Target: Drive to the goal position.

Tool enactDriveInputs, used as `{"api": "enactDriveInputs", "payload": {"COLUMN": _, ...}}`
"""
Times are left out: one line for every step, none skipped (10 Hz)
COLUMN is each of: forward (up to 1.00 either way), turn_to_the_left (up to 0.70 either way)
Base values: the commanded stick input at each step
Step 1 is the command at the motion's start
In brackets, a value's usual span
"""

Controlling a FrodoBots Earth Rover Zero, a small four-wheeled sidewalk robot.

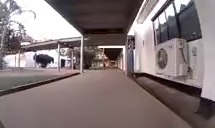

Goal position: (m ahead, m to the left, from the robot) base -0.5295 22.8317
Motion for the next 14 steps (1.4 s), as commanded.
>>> {"api": "enactDriveInputs", "payload": {"forward": 0.70, "turn_to_the_left": 0.00}}
{"api": "enactDriveInputs", "payload": {"forward": 0.70, "turn_to_the_left": 0.00}}
{"api": "enactDriveInputs", "payload": {"forward": 0.70, "turn_to_the_left": 0.00}}
{"api": "enactDriveInputs", "payload": {"forward": 0.70, "turn_to_the_left": 0.00}}
{"api": "enactDriveInputs", "payload": {"forward": 0.70, "turn_to_the_left": 0.00}}
{"api": "enactDriveInputs", "payload": {"forward": 0.70, "turn_to_the_left": 0.00}}
{"api": "enactDriveInputs", "payload": {"forward": 0.70, "turn_to_the_left": 0.00}}
{"api": "enactDriveInputs", "payload": {"forward": 0.70, "turn_to_the_left": 0.00}}
{"api": "enactDriveInputs", "payload": {"forward": 0.70, "turn_to_the_left": 0.00}}
{"api": "enactDriveInputs", "payload": {"forward": 0.70, "turn_to_the_left": 0.00}}
{"api": "enactDriveInputs", "payload": {"forward": 0.70, "turn_to_the_left": 0.00}}
{"api": "enactDriveInputs", "payload": {"forward": 0.70, "turn_to_the_left": 0.00}}
{"api": "enactDriveInputs", "payload": {"forward": 0.70, "turn_to_the_left": 0.00}}
{"api": "enactDriveInputs", "payload": {"forward": 0.70, "turn_to_the_left": 0.00}}
